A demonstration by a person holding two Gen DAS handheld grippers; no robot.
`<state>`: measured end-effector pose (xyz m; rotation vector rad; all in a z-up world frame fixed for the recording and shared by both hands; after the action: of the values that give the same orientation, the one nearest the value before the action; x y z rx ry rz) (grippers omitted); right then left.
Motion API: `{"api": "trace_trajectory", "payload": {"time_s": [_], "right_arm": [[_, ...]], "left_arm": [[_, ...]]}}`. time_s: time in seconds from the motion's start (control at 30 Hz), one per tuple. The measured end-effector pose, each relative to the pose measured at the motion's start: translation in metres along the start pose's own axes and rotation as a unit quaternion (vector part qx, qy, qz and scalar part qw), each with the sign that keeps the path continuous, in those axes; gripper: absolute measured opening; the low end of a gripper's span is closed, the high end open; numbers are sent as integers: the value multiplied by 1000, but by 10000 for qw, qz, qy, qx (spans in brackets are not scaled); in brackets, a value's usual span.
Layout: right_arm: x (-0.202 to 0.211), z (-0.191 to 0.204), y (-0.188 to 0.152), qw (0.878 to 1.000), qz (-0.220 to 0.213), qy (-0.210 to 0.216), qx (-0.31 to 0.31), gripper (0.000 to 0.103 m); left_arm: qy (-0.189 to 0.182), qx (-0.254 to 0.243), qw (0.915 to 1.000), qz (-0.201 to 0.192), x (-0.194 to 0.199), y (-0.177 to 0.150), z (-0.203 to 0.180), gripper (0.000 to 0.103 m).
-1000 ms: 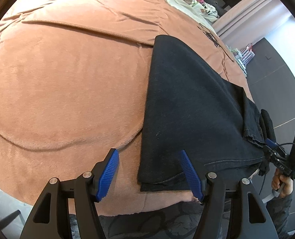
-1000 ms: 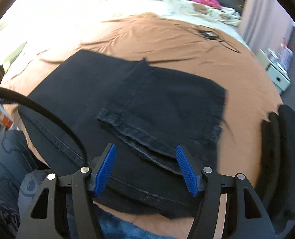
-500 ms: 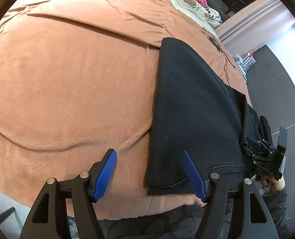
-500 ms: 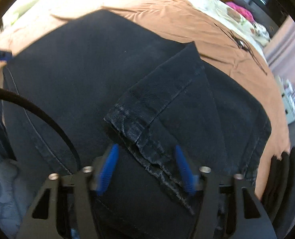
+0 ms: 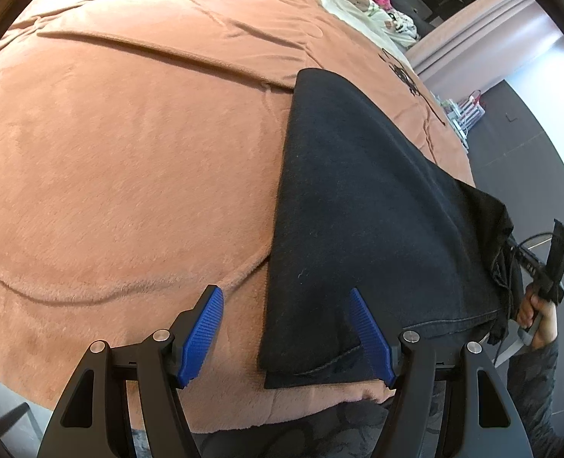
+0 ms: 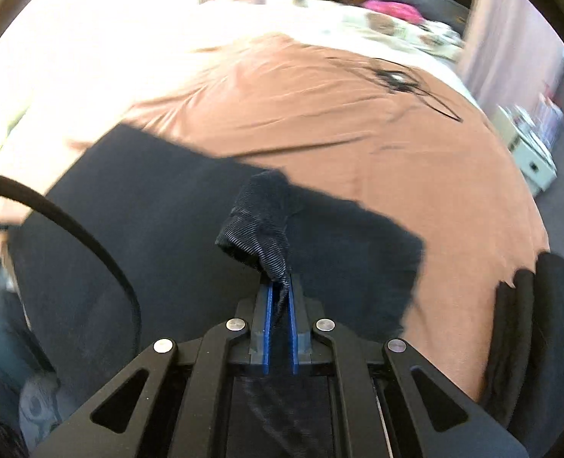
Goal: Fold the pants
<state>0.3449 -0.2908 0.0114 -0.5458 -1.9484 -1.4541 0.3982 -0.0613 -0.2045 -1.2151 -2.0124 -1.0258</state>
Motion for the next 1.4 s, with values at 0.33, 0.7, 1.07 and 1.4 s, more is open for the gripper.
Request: {"api": "trace_trajectory", "payload": {"time_s": [0.33, 0.7, 1.07, 1.4], "right_arm": [[21, -67, -29, 9864, -63, 115, -1640, 59], [-7, -51, -79, 9612, 605, 1609, -2156, 40], [17, -44, -63, 9776, 421, 1161, -1706, 5], [56, -41, -47, 9882, 304, 748, -1302, 4]], "left_arm": [[-60, -76, 10000, 10, -6, 6, -6, 71], [-115, -124, 9998, 89, -12, 3, -10, 71], [-12, -144, 9999, 62, -6, 2, -8, 71], [-2, -175, 9998, 102, -4, -3, -11, 71]]}}
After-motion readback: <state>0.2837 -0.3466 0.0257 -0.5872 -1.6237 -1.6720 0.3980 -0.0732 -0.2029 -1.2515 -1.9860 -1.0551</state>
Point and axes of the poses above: each gripper's, at about its wrist camera, not at the fingertips, and x roughly against the way its jaws point, z to its left, y to its top, the point moved 5 cm from there along -x, roughly the way its jaws point, and after that the axes turned 6 degrees about x, right-handed, at the moved point
